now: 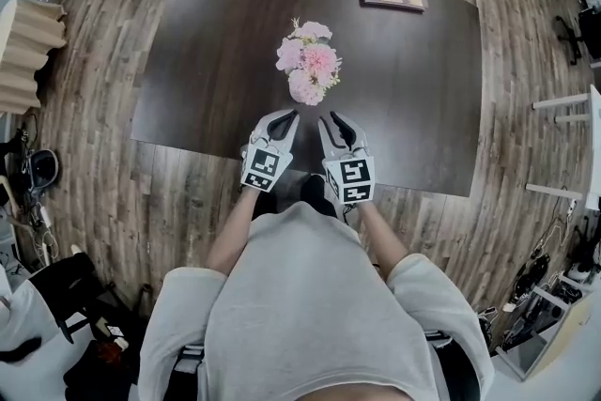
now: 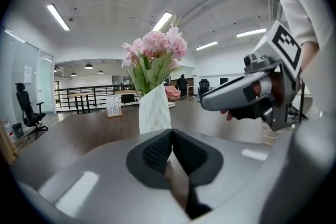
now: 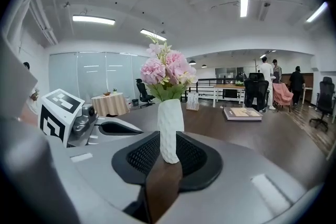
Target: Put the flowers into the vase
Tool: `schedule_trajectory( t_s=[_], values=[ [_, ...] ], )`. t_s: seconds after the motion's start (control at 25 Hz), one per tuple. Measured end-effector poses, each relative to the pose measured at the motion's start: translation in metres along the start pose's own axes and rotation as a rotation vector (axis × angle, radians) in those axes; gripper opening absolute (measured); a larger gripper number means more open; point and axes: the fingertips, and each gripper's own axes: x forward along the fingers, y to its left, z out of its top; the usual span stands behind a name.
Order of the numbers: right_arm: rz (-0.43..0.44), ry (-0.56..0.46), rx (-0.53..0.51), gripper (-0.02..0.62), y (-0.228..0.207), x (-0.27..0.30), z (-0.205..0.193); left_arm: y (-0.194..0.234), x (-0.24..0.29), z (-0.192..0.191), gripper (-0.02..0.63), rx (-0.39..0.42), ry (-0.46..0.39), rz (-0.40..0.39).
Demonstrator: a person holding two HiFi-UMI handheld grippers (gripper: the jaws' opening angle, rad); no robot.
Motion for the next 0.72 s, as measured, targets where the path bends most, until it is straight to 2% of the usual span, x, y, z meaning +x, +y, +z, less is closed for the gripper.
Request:
schedule_trajectory(
  t_s=[0.28,0.44,0.72],
  values=[
    [-0.133,-0.05,-0.008,0.005,0.025,-0.028,0.009,-0.005,-0.038,0.008,0.011,0.028,-0.037,-0.074],
    [-0.196,-0.106,0.013,-0.002,0.063,-0.046,0.011,0.0,-0.082,0.003,0.011,0.054,-0.034,-0.109],
    [-0.232,-0.097,0.068,-0.003,0.127,-0.074,0.0,0.0,-0.147,-0.006,0.011,0.057,-0.043,-0.153]
  ],
)
